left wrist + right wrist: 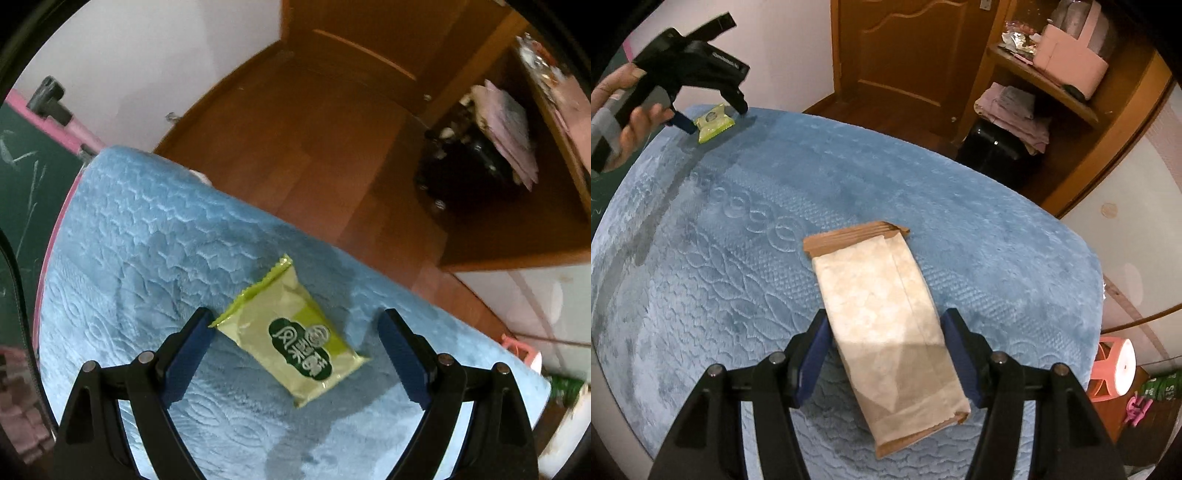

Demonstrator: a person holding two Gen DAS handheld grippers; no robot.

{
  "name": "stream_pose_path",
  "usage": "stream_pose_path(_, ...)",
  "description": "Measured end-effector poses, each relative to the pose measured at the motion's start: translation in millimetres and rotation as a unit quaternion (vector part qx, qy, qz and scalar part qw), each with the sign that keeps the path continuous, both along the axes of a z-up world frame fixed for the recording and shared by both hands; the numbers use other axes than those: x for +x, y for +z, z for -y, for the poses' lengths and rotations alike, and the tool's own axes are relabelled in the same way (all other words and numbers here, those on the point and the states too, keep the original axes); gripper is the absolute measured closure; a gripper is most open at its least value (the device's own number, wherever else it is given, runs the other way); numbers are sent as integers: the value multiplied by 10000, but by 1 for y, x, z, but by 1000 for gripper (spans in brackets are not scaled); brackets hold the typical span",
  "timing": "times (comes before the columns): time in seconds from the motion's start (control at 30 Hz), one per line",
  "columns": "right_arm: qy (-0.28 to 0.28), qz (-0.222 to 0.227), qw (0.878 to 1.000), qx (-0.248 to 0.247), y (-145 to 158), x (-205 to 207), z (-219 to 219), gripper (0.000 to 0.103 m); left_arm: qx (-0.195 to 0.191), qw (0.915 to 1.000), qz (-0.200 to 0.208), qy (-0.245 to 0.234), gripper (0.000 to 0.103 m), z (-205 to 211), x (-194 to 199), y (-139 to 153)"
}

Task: Organize snacks
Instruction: 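Grasp the green-yellow packet with left tool while right tool grasps brown paper packet, then carry both packets over the white tray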

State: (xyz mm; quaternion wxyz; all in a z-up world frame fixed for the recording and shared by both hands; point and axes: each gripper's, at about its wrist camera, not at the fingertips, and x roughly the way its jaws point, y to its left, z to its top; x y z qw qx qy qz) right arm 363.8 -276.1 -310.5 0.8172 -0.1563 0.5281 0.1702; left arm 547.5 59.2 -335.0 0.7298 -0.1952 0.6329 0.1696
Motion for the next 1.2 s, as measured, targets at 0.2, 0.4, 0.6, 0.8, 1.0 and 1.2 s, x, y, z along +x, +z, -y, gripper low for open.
stream_pose_path(0.2, -123, 61, 9999, 16, -5, 2, 2, 41, 373, 9992, 140, 3, 36, 12, -17, 5)
stream_pose_path(0.4, -275, -74, 9996, -48, -3, -6, -5, 42, 207, 9996, 48, -186, 60, 10, -45, 17)
stream_pose_path(0.6, -209, -158, 9997, 20, 20, -38, -16, 43, 68, 9982, 213, -563, 61, 9, -82, 68)
stream_pose_path(0.8, -141, 110, 9987, 475, 86, -89, -28, 43, -74, 9914, 556, -1181, 61, 17, -149, 164)
stream_pose_path(1.0, -102, 503, 9940, 961, 158, -163, -34, 42, -243, 9815, 979, -1625, 61, 21, -237, 252)
stream_pose_path(1.2, -12, 725, 9885, 1326, 208, -239, -36, 42, -329, 9667, 1409, -2108, 61, 35, -346, 306)
